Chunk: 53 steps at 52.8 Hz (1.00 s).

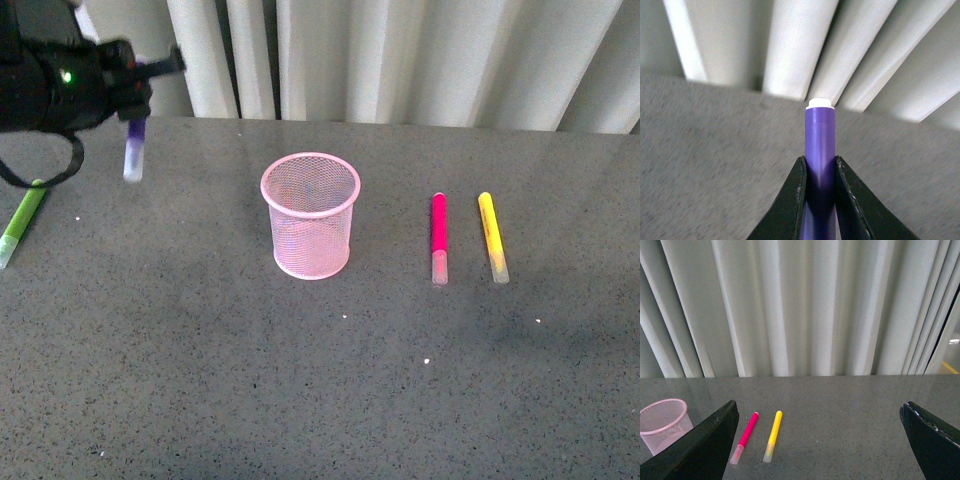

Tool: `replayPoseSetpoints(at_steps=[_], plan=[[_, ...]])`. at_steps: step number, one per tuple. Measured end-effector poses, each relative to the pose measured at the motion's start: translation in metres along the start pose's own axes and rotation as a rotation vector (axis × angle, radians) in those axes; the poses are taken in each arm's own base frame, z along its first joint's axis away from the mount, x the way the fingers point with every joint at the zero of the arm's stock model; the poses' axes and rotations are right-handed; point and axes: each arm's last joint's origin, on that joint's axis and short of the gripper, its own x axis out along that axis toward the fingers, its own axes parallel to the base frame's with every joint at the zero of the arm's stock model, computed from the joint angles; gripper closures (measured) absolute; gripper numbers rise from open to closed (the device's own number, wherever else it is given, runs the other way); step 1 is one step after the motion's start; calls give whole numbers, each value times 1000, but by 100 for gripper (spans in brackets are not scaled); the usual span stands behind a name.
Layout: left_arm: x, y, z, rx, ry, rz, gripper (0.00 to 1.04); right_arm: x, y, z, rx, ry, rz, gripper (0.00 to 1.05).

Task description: Insert purple and pink pens into pink cup

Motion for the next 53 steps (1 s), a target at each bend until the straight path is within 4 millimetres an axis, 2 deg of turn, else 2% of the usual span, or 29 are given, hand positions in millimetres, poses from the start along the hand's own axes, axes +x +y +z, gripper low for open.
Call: replayPoseSetpoints(at_steps=[4,10,17,29,37,53], plan=[[-12,-18,10,-48,-99,-44,92,0,0,0,0,0,0,7],[-27,-39,12,-111,-177,-100,92,0,0,0,0,0,0,7],[-38,-64,0,-126,-235,-163,92,0,0,0,0,0,0,7],[-42,-99,-20,-150,-274,-249,92,0,0,0,0,0,0,7],[-36,-112,-31,-158,-257,-258,92,0,0,0,0,0,0,7],[-14,-112,-56,-161,-195,-224,92,0,0,0,0,0,0,7]])
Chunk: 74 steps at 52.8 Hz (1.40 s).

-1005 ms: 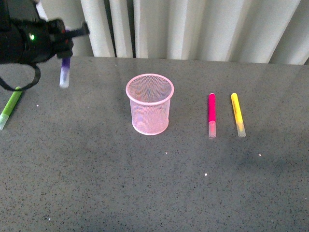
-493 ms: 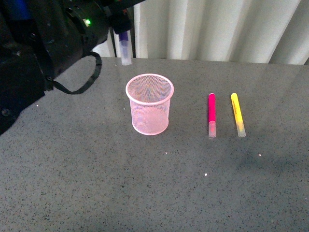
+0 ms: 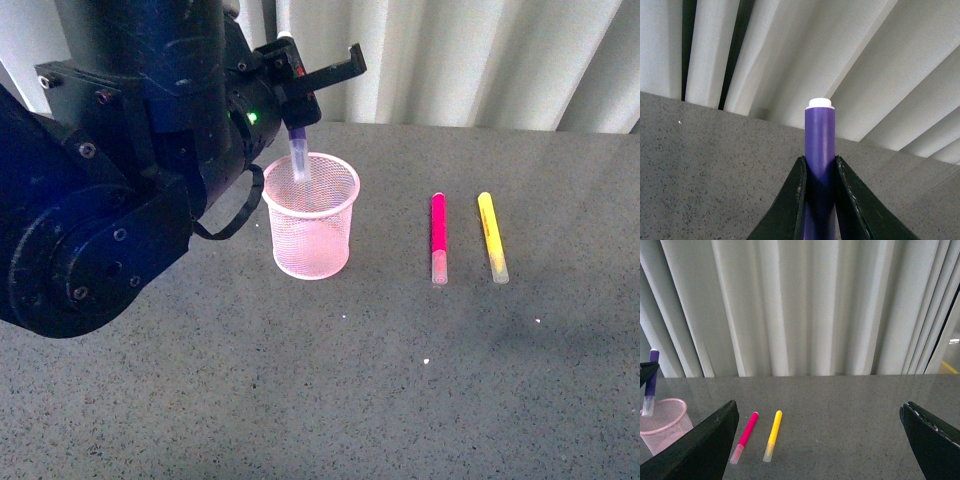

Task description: Insert purple and pink pens into pink cup

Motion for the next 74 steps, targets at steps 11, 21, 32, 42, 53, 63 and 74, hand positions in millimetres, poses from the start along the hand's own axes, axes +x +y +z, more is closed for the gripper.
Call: replayPoseSetpoints(at_steps=[11,21,32,42,53,63,74], plan=[[2,2,-6,-33,10,13,92,0,0,0,0,0,0,7],[2,3,-7,-42,14,14,92,0,0,0,0,0,0,7],[1,1,-9,-81,10,21,92,0,0,0,0,0,0,7],[1,2,-11,-95,8,17,92,0,0,0,0,0,0,7],[2,5,-15,-101,16,27,92,0,0,0,0,0,0,7],[3,6,-16,-108,34,10,92,0,0,0,0,0,0,7],[4,8,-16,-125,50,3,60,0,0,0,0,0,0,7]])
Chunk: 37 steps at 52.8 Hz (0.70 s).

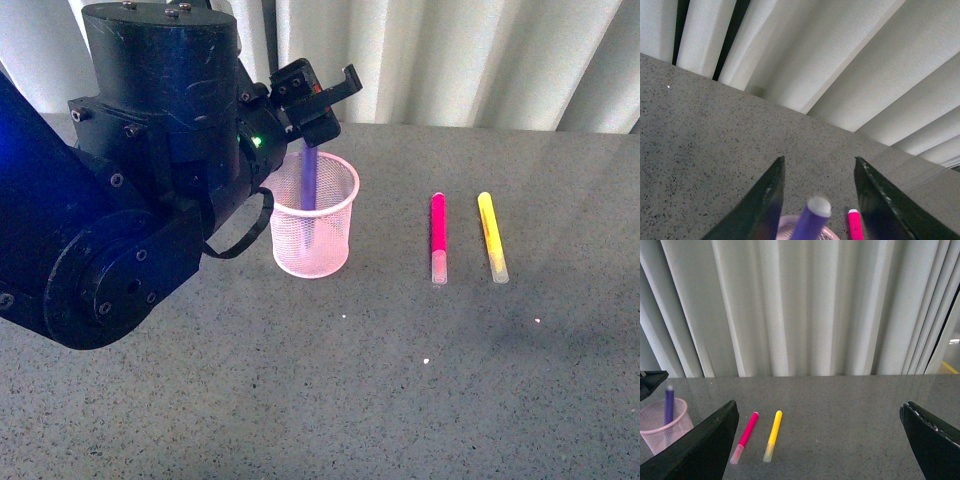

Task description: Insert purple and pink pens into pink cup

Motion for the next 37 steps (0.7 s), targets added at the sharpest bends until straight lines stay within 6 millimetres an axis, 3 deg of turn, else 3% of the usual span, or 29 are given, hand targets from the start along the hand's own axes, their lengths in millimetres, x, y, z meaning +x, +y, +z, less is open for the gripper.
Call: replayPoseSetpoints(at_steps=[8,16,24,28,37], plan=[[1,5,10,-20,-1,14,28,0,0,0,0,0,0,7],[-5,7,37,3,21,36,5,0,0,0,0,0,0,7],[-25,4,66,156,128,58,7,0,0,0,0,0,0,7],[-57,11,79,315,281,85,7,0,0,0,0,0,0,7],[-116,33,104,342,375,183,7,0,0,0,0,0,-1,7]])
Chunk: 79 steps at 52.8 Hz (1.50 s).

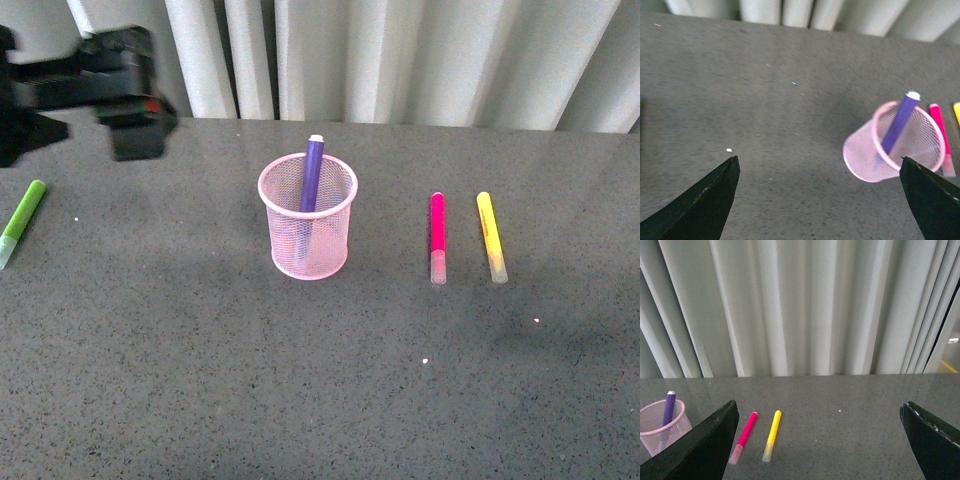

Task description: Insert purple and pink pens into pink cup

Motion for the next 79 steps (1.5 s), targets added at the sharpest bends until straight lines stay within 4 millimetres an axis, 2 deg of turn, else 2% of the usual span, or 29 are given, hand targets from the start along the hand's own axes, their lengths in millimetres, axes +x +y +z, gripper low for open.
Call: replayPoseSetpoints(at_steps=[6,14,17,19,24,31,42,58,79], plan=[[-11,4,8,0,-46,10,7,0,0,0,0,0,2,7],[-9,3,5,20,-46,18,8,0,0,0,0,0,2,7],[-8,7,-5,72,-242,118,20,0,0,0,0,0,1,7],[-15,13,-19,91,-374,137,30,0,0,0,0,0,1,7],[-34,20,-27,97,-503,146,47,0,0,0,0,0,1,7],[-57,26,-30,102,-557,149,68,0,0,0,0,0,1,7],[-78,33,-46,110,-538,149,100,0,0,0,0,0,1,7],[-109,45,-61,111,-541,155,101,0,0,0,0,0,1,7],[-132,43,-74,112,-547,155,101,0,0,0,0,0,1,7]])
